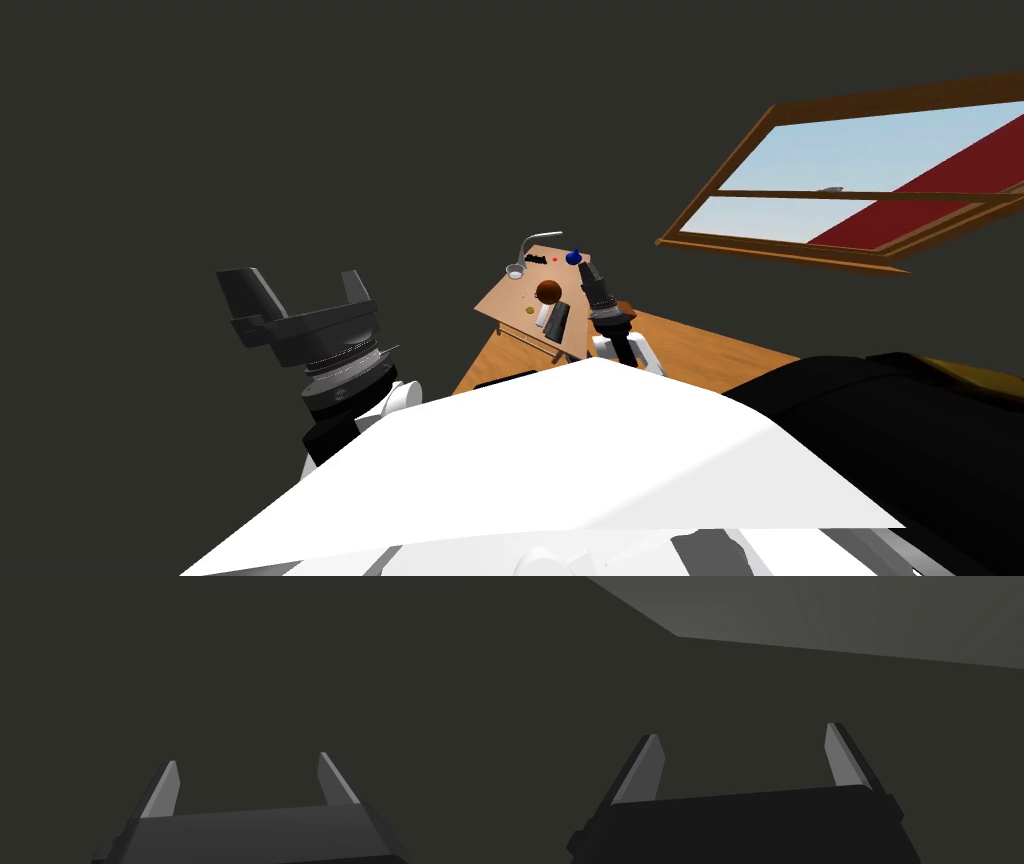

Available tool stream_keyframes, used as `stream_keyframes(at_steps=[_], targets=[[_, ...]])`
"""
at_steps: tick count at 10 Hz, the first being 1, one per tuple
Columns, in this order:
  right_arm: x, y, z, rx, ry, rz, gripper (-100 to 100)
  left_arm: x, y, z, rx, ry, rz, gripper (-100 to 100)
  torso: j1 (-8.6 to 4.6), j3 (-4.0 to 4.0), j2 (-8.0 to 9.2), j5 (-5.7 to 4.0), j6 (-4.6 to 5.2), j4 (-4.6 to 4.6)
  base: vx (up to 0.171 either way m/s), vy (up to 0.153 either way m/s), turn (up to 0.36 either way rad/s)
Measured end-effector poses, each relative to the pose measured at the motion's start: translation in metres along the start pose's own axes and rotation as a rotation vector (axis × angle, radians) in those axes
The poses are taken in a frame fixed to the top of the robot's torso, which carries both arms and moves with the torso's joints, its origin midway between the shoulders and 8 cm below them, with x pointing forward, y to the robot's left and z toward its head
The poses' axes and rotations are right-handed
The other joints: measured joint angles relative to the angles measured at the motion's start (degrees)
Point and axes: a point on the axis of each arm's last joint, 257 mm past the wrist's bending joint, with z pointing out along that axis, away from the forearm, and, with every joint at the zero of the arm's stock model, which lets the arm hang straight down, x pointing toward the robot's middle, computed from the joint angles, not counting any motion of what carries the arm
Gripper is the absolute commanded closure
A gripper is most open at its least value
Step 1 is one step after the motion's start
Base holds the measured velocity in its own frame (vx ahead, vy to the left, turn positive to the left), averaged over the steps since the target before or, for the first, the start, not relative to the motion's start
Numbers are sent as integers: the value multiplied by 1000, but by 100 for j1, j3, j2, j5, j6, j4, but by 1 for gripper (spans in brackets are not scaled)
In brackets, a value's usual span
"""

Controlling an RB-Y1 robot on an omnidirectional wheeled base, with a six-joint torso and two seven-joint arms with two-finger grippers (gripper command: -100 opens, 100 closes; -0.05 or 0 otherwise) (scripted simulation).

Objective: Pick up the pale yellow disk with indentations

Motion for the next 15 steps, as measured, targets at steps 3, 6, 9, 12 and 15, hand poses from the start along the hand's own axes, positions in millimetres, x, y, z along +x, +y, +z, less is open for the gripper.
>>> stream_keyframes(at_steps=[3,6,9,12,15], targets=[[4,-8,-1,-16,41,-137,-100,0,0,0,0,0,0,0,1,-2,-3,0,0,-1,-17,-7,85],[6,-17,-4,-31,82,-269,-100,0,0,0,0,0,0,0,2,-2,-4,0,1,-1,-16,-5,91],[11,-29,-7,-44,125,-398,-100,0,0,0,0,0,0,0,1,-3,-5,0,1,-1,-14,-6,93],[17,-42,-10,-55,174,-525,-100,0,0,0,0,0,0,0,2,-4,-7,0,1,-2,-11,-5,97],[24,-56,-17,-64,230,-651,-100,0,0,0,0,0,0,0,2,-4,-7,0,2,-2,-10,-5,98]])
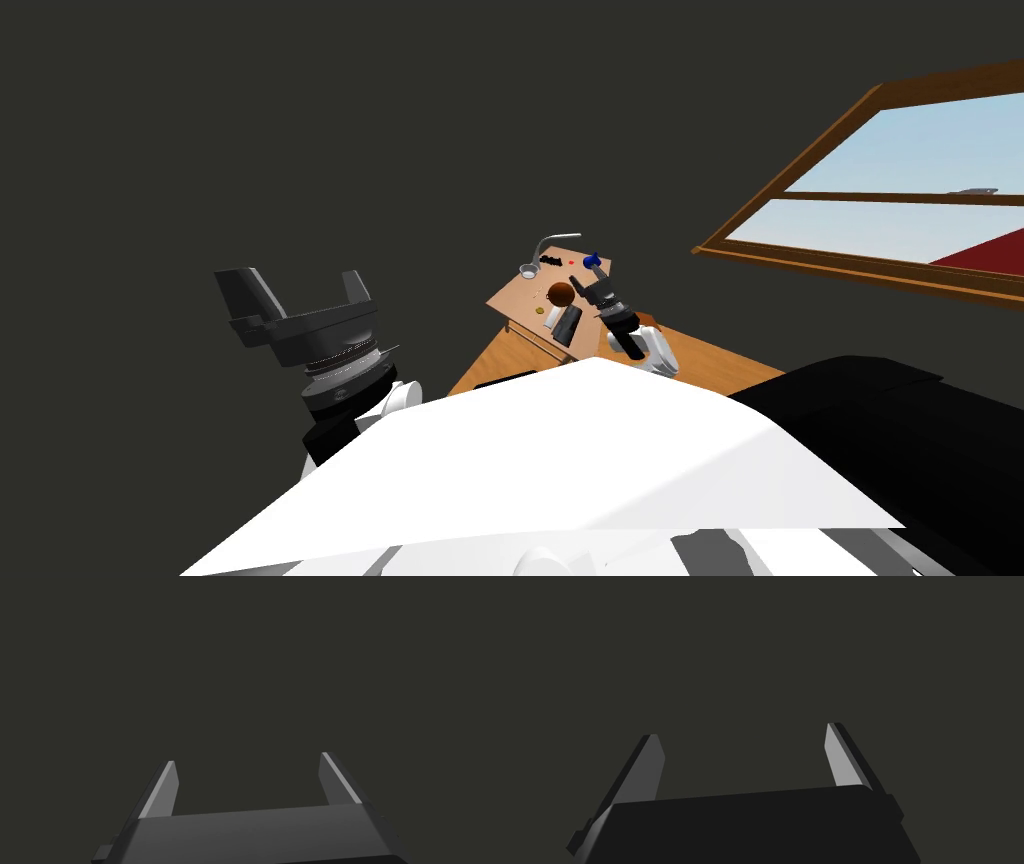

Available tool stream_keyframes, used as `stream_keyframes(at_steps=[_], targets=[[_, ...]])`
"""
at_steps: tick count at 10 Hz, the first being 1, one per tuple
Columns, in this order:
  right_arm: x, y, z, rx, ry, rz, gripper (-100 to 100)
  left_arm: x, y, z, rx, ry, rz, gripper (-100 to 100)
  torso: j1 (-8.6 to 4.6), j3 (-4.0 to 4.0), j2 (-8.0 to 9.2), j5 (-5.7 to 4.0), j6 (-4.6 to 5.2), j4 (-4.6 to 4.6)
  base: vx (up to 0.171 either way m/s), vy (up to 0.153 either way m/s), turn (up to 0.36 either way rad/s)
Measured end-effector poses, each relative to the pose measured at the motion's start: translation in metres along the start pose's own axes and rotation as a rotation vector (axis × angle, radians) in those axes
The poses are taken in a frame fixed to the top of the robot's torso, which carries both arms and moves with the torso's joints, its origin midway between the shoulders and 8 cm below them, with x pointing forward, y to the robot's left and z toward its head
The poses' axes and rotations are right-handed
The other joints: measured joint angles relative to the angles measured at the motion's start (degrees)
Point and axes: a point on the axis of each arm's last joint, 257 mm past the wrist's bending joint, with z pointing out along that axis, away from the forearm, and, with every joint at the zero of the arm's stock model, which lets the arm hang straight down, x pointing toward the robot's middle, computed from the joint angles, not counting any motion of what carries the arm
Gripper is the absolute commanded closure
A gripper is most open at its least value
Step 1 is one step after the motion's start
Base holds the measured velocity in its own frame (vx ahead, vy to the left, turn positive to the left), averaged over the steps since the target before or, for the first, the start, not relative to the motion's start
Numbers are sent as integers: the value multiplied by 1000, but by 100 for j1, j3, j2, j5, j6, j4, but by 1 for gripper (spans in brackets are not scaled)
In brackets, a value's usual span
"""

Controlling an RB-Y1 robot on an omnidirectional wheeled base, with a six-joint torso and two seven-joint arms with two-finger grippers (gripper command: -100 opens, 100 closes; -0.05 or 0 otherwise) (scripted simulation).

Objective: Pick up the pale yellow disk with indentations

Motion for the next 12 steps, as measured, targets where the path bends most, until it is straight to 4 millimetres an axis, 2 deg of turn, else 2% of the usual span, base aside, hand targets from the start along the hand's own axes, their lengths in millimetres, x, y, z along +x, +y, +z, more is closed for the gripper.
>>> stream_keyframes(at_steps=[8,9,12], targets=[[44,-17,-13,-47,157,-260,-100,0,0,0,0,0,0,0,1,-2,-3,0,2,-1,-5,-3,97],[51,-28,-17,-46,180,-300,-100,0,0,0,0,0,0,0,0,-2,-4,0,-3,-1,-2,-8,128],[68,-28,-23,-73,242,-371,-100,0,0,0,0,0,0,0,3,-2,-4,0,2,-1,0,-2,66]])
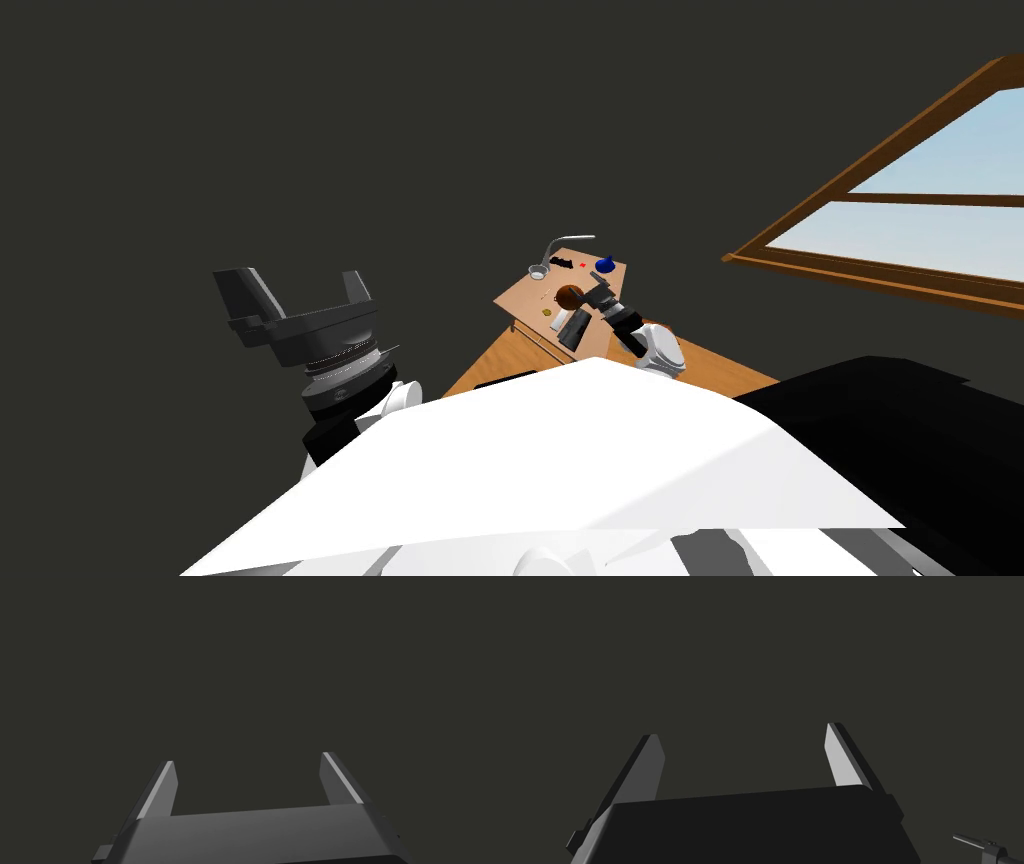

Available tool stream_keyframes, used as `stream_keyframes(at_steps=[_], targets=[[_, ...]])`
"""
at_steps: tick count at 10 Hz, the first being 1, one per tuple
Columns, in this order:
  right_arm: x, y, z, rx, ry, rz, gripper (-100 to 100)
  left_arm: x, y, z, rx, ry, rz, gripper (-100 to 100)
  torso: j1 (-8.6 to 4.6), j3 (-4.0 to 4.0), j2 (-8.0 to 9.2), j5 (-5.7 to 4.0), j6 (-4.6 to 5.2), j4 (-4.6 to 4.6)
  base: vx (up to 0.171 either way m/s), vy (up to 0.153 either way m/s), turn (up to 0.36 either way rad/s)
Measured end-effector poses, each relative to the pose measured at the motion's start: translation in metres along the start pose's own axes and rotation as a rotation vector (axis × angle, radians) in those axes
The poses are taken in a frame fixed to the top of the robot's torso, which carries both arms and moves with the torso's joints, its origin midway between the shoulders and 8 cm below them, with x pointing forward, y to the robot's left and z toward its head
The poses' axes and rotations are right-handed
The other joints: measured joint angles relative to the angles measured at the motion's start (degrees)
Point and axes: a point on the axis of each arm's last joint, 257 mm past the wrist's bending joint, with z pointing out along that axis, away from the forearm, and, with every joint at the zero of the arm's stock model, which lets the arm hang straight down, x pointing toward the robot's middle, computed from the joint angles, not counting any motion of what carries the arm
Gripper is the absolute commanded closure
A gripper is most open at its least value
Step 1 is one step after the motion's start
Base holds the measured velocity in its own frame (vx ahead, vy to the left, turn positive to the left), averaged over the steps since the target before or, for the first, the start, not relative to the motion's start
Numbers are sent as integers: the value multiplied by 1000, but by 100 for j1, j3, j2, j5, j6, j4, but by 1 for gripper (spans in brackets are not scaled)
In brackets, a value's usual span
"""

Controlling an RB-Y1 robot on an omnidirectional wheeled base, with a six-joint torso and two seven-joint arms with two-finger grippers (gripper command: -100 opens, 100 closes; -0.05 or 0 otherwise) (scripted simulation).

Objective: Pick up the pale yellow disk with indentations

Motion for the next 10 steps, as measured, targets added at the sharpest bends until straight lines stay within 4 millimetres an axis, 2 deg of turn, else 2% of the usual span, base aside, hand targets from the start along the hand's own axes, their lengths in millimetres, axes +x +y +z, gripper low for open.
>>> stream_keyframes(at_steps=[10], targets=[[74,1,-22,-91,211,-229,-100,0,0,0,0,0,0,0,-2,-3,-4,0,1,-1,4,-4,69]])
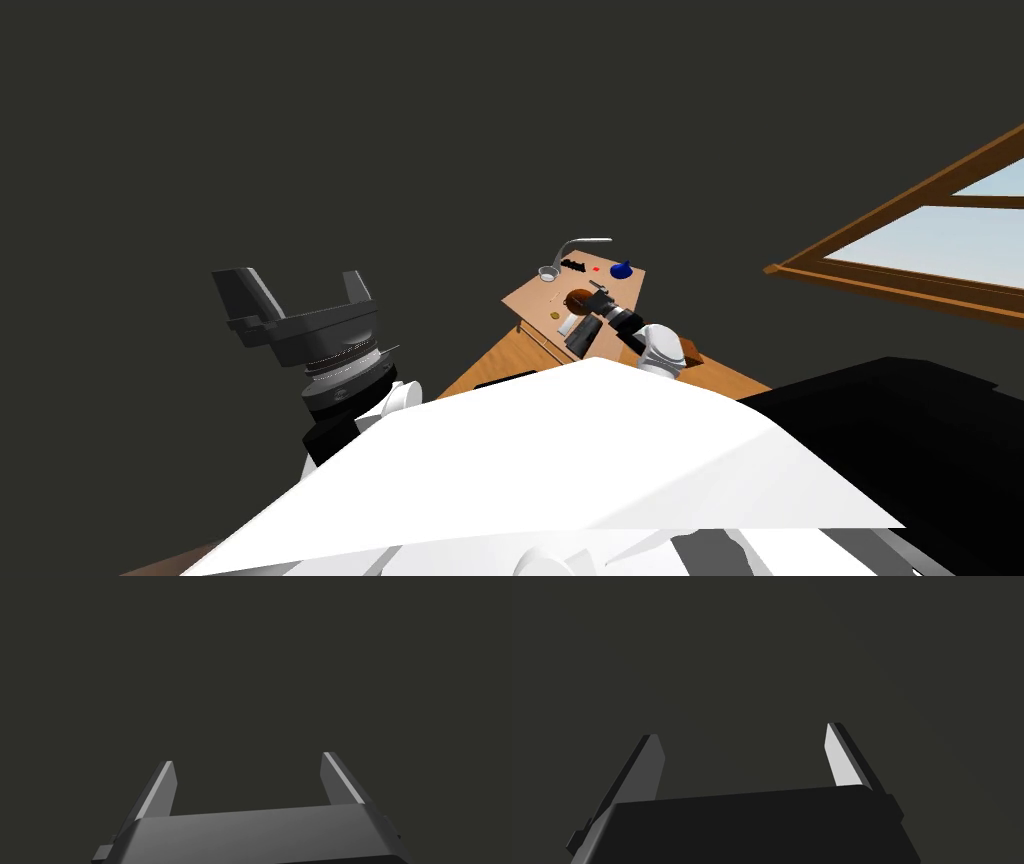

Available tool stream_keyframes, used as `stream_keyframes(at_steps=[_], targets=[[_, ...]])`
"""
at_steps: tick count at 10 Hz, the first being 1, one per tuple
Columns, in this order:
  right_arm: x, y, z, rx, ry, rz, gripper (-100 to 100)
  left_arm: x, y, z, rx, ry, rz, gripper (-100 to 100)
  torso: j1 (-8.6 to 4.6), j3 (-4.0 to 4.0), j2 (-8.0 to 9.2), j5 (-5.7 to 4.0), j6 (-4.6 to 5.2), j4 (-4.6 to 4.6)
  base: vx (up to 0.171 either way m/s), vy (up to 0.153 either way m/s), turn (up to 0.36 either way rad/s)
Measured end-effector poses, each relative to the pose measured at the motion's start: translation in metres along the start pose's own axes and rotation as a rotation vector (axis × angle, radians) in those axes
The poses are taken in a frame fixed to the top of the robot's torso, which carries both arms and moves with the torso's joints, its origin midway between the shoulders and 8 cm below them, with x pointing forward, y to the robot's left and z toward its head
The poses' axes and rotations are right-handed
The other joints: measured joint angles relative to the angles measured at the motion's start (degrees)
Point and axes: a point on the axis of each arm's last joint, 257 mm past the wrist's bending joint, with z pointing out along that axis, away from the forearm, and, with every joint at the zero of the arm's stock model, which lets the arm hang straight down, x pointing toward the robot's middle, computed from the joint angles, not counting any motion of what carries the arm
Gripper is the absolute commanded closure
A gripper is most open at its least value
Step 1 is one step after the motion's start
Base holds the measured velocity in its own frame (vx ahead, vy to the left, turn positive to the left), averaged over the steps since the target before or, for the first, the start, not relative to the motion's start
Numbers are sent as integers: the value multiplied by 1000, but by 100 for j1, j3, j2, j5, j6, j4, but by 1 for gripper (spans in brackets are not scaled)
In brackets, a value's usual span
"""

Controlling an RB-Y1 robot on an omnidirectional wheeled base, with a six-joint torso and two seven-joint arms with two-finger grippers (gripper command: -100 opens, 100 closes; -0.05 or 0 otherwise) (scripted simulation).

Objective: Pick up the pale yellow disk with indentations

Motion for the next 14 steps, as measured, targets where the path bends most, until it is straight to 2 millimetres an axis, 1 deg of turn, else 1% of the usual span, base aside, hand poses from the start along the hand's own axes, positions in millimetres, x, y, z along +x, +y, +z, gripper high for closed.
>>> stream_keyframes(at_steps=[1,2,5,6,8,10,12,14], targets=[[5,4,1,-15,19,-18,-100,0,0,0,0,0,0,0,1,1,2,0,0,0,1,0,-13],[9,6,1,-27,36,-31,-100,0,0,0,0,0,0,0,3,2,3,1,0,1,10,0,212],[37,14,-4,-72,105,-90,-100,0,0,0,0,0,0,0,0,0,0,0,1,0,8,-5,27],[40,17,-5,-84,118,-101,-100,0,0,0,0,0,0,0,3,2,3,0,1,1,15,1,179],[58,22,-9,-114,161,-135,-100,0,0,0,0,0,0,0,1,-2,-3,0,0,-1,15,-8,61],[68,30,-13,-144,195,-161,-100,0,0,0,0,0,0,0,3,2,3,1,1,1,8,-1,80],[86,36,-19,-178,233,-187,-100,0,0,0,0,0,0,0,1,-2,-4,0,0,-1,18,-6,64],[95,43,-21,-210,265,-212,-100,0,0,0,0,0,0,0,3,0,1,1,1,0,11,-1,71]])
